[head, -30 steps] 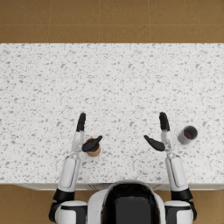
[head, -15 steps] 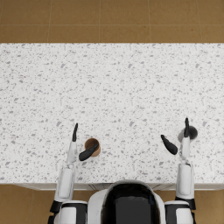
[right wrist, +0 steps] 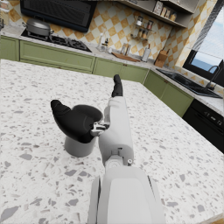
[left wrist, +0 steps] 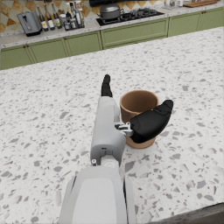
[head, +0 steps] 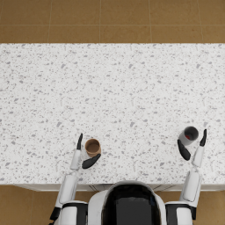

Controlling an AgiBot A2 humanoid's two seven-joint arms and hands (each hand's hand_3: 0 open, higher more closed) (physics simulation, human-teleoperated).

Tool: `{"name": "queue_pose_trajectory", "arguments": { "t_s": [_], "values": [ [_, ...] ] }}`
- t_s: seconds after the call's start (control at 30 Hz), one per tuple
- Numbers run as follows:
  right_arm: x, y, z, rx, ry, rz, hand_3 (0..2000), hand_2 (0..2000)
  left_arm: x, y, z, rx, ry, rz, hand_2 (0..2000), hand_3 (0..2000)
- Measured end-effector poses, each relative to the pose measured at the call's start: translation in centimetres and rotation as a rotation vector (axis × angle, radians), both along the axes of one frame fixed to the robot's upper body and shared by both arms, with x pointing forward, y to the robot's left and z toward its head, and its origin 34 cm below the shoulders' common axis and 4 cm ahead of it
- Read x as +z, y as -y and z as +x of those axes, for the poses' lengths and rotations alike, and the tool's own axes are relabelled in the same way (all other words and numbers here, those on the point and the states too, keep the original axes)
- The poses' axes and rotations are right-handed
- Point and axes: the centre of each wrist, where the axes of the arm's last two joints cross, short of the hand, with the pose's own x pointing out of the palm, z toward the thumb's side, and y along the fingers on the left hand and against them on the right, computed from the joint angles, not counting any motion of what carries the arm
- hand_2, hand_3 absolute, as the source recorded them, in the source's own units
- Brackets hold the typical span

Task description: Pick up two cups and pour the berry on the right into the cup on the left

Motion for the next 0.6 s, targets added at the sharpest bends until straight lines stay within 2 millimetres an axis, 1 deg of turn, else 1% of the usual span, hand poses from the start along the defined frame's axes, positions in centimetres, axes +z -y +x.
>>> {"name": "queue_pose_trajectory", "arguments": {
  "t_s": [0.27,0.47,0.6],
  "values": [
    [-3.1,0.8,0.9,-0.023,-0.103,0.049,0,0,-2.5,0.5,0.4,0.006,-0.085,-0.016,0,0],
    [-4.7,0.4,2.0,-0.006,-0.157,0.077,0,0,-3.3,0.7,1.0,0.019,-0.107,-0.03,0,0],
    [-5.5,0.3,2.7,-0.013,-0.179,0.091,0,0,-3.5,0.8,1.2,0.027,-0.109,-0.038,0,0]
  ]
}}
